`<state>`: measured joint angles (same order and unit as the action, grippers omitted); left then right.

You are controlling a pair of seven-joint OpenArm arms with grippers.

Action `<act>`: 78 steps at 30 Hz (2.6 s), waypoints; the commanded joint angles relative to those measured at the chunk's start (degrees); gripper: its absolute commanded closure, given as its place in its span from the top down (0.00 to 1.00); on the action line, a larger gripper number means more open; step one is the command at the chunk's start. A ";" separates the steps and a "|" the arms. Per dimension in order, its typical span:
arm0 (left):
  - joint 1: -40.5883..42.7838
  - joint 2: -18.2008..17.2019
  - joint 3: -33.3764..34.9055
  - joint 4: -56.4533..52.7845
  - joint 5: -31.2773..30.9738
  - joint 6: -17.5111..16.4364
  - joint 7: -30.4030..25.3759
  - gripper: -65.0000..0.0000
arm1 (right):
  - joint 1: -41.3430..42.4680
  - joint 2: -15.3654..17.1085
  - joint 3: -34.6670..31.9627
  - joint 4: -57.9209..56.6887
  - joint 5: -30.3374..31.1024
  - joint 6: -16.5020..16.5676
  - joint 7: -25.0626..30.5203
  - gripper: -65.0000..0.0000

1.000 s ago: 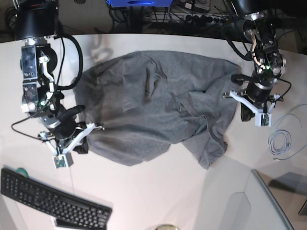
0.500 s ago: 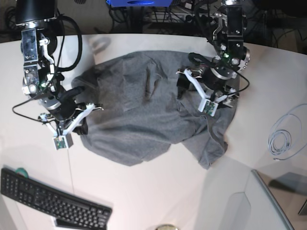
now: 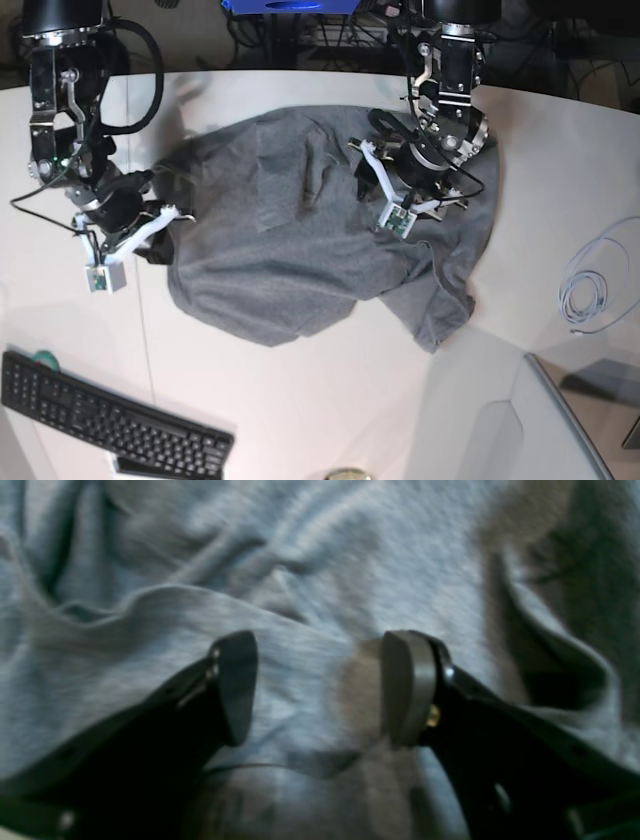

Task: Layout the t-shirt on the table in an organized manner, then fold the t-shirt properly
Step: 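Move both grippers to the shirt's collar edge and grasp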

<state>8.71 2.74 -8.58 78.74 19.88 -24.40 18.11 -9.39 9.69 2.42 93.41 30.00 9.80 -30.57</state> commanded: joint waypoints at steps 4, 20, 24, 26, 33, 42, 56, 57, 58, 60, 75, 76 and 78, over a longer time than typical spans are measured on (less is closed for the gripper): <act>-0.40 -0.33 -3.25 1.83 -0.41 0.27 -1.19 0.19 | -1.12 0.99 0.00 1.58 3.28 0.00 -0.77 0.02; 6.98 1.61 -15.90 22.05 -0.41 0.27 -0.75 0.00 | 5.56 0.64 -19.25 2.55 -11.58 0.00 -10.53 0.61; 7.86 1.61 -23.99 21.88 -0.49 0.01 -0.75 0.00 | 6.88 0.20 -19.43 1.50 -11.49 0.00 -10.62 0.61; 8.83 1.17 -26.28 21.88 -0.58 0.01 -0.83 0.00 | 7.94 -1.12 -19.43 -0.70 -11.49 0.00 -10.71 0.61; 11.82 -1.38 -29.71 21.17 -10.34 -0.08 -0.75 0.00 | 11.72 -4.90 -19.51 -9.85 -11.49 3.25 -10.71 0.65; 12.43 -2.79 -29.71 16.86 -11.66 -0.08 -0.75 0.00 | 11.45 -6.57 -19.51 -11.87 -11.49 7.56 -13.52 0.48; 11.38 -2.52 -28.65 15.55 -12.19 -0.08 -0.92 0.00 | -0.94 -3.41 -12.22 12.84 -11.49 7.65 -23.46 0.00; 11.38 -2.52 -27.51 15.55 -12.19 -0.08 -0.92 0.00 | -2.08 -3.41 -11.51 14.51 -11.49 7.65 -24.69 0.00; 11.47 -2.52 -26.28 15.63 -12.19 -0.08 -0.92 0.00 | -3.23 -3.41 -10.90 15.83 -11.49 7.65 -25.56 0.00; 11.38 -2.52 -23.90 15.99 -12.19 -0.08 -0.83 0.00 | -5.34 -3.32 -10.11 16.88 -11.49 7.65 -26.53 0.00; 9.00 -1.38 4.05 15.37 0.56 0.27 -0.75 0.12 | -10.08 -3.32 -10.28 16.88 -11.49 7.65 -26.18 0.00; 8.92 -0.68 5.55 15.02 3.55 0.27 -0.75 0.21 | -10.08 -3.32 -10.28 16.88 -11.49 7.65 -26.18 0.00; 8.83 0.64 6.95 14.32 9.53 0.27 -0.75 0.37 | -10.08 -3.32 -10.20 16.88 -11.49 7.65 -26.18 0.00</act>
<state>17.76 3.60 -1.45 92.23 29.95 -24.62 18.33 -19.70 6.31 -7.99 109.47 17.96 17.34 -57.45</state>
